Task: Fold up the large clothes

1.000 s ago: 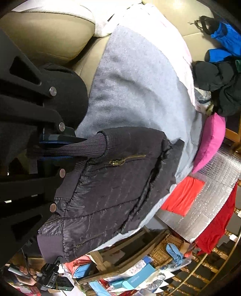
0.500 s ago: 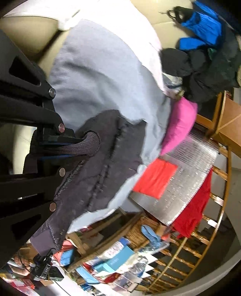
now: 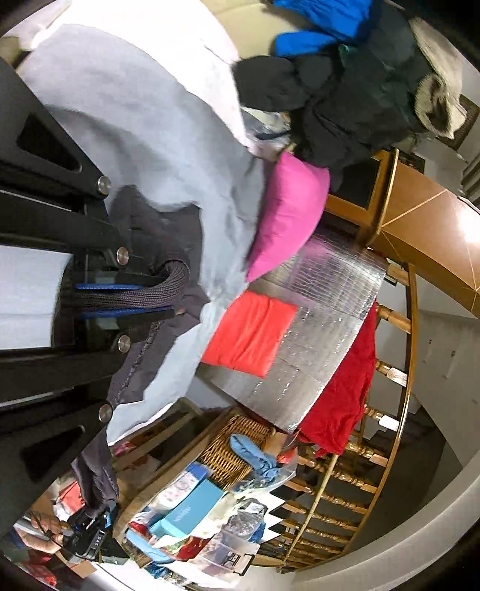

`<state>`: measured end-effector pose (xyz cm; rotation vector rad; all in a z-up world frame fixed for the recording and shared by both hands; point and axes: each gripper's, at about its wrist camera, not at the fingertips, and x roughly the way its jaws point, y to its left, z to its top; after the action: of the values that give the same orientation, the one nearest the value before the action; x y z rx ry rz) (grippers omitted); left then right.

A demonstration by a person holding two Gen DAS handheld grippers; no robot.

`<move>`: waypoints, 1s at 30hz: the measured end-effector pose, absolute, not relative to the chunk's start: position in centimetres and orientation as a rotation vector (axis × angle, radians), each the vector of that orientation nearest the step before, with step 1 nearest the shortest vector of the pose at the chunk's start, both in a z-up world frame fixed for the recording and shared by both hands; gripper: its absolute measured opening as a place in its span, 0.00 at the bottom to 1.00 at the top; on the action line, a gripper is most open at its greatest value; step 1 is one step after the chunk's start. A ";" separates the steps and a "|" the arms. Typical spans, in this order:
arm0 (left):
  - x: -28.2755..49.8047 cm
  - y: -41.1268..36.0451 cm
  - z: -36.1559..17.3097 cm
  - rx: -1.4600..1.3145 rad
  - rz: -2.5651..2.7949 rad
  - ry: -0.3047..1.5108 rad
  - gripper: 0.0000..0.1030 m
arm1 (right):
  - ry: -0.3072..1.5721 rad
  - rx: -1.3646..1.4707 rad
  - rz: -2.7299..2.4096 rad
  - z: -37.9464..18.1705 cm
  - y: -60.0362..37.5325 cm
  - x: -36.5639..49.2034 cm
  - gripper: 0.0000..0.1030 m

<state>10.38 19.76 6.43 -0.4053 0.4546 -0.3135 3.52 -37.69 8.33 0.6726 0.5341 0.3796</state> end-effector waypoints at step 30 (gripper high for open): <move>40.5 11.0 -0.3 -0.190 -0.072 0.662 0.08 | 0.725 0.595 0.142 3.8 -38.4 36.4 0.09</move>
<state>40.50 10.96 -0.29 -0.1898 0.6617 -0.0719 36.45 -38.36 3.82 0.5948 0.7251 0.1420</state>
